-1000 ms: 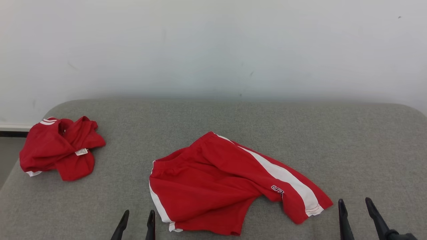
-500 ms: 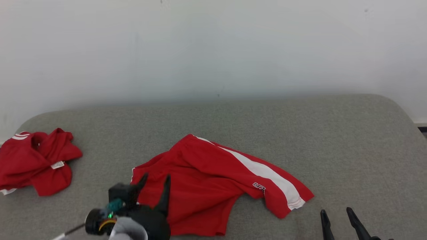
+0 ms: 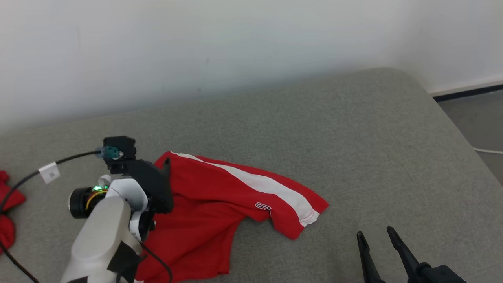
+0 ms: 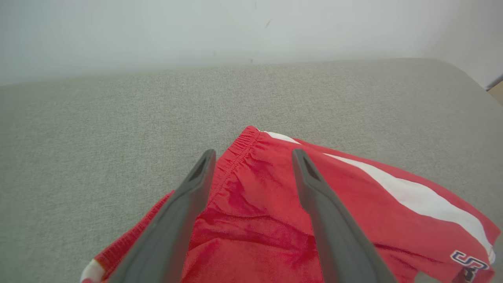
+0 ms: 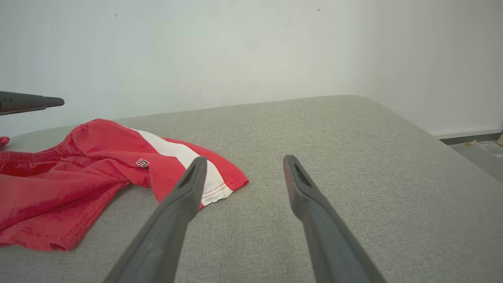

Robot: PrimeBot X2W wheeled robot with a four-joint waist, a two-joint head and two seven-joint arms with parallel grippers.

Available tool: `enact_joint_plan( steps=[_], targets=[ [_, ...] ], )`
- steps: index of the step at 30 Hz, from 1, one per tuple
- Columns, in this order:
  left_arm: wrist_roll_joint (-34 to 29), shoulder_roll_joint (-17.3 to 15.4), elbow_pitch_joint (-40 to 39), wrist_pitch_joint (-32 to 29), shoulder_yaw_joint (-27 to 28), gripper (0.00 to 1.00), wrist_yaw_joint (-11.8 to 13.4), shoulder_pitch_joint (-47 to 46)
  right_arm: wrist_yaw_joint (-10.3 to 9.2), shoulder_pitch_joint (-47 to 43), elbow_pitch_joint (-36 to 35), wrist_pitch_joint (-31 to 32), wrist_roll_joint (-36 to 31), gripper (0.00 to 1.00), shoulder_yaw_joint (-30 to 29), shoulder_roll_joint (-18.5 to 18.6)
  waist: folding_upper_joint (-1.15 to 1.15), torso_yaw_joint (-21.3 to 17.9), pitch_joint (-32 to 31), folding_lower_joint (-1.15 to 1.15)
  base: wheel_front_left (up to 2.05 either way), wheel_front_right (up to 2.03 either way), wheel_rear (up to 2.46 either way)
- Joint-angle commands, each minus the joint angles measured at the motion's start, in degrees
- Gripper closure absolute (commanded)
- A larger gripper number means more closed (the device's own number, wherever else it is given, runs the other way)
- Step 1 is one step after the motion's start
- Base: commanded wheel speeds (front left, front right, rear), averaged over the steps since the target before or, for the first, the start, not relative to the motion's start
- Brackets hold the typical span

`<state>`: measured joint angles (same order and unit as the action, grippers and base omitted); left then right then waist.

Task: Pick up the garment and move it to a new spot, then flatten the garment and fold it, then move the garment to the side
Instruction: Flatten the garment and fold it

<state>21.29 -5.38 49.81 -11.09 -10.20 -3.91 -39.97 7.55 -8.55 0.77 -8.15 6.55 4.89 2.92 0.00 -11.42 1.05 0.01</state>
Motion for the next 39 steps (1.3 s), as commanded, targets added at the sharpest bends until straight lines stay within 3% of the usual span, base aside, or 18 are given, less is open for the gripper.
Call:
enact_joint_plan(
  steps=[1, 9, 16, 22, 23, 25, 26, 31, 39],
  targets=[
    [0.56, -0.75, 1.03, -1.15, 0.46, 0.0, 0.49, -1.8, -0.12, 0.74, -0.07, -0.42, 0.52, 0.0, 0.2, -0.04, 0.0, -5.21, 5.32, -0.01, 0.0, 0.0, 0.0],
    [2.49, -3.1, 5.82, -7.84, 2.31, 0.0, 2.29, -7.49, -0.12, 2.5, 1.62, -1.65, 2.32, 0.0, 1.42, -0.05, 0.0, -7.43, 8.48, -0.01, 0.0, 0.0, 0.0],
    [-0.05, -5.25, 8.26, -10.61, 0.18, 0.0, 5.0, -9.89, -0.12, 3.86, 2.51, -1.86, 2.35, 0.0, 2.16, -0.06, 0.0, -7.79, 9.15, -0.01, 0.0, 0.0, 0.0],
    [-0.38, -4.94, 9.64, -12.96, -0.97, 0.0, 5.45, -11.1, -0.13, 4.24, 2.81, -2.03, 2.47, 0.0, 2.36, -0.06, 0.0, -7.57, 9.17, -0.01, 0.0, 0.0, 0.0],
    [-0.2, -4.69, 9.86, -13.59, -1.16, 0.1, 5.19, -11.13, -0.13, 4.19, 2.92, -2.05, 2.5, 0.0, 2.36, -0.06, 0.0, -7.48, 9.09, -0.01, 0.0, 0.0, 0.0],
    [-0.41, -4.62, 9.91, -14.48, -1.75, 0.76, 4.63, -11.22, -0.13, 4.15, 3.05, -2.03, 2.68, 0.0, 2.47, -0.06, 0.0, -7.31, 8.98, -0.01, 0.0, 0.0, 0.0],
    [-0.11, -4.47, 10.04, -14.82, -1.77, 1.0, 4.35, -11.04, -0.13, 4.19, 3.1, -2.07, 2.68, 0.0, 2.52, -0.06, 0.0, -7.22, 8.9, -0.01, 0.0, 0.0, 0.0],
    [0.71, -3.93, 9.94, -14.97, -1.85, 1.0, 3.96, -10.3, -0.13, 4.21, 3.25, -2.29, 2.95, 0.0, 2.39, -0.05, 0.0, -6.44, 8.62, -0.01, 0.0, 0.0, 0.0],
    [4.39, -1.39, 5.1, -8.85, 0.6, 1.0, 3.3, -6.78, -0.13, 2.87, 3.38, -2.08, 2.47, 0.0, 1.21, -0.05, 0.0, -1.11, 6.86, -0.01, 0.0, 0.0, 0.0]
  ],
)
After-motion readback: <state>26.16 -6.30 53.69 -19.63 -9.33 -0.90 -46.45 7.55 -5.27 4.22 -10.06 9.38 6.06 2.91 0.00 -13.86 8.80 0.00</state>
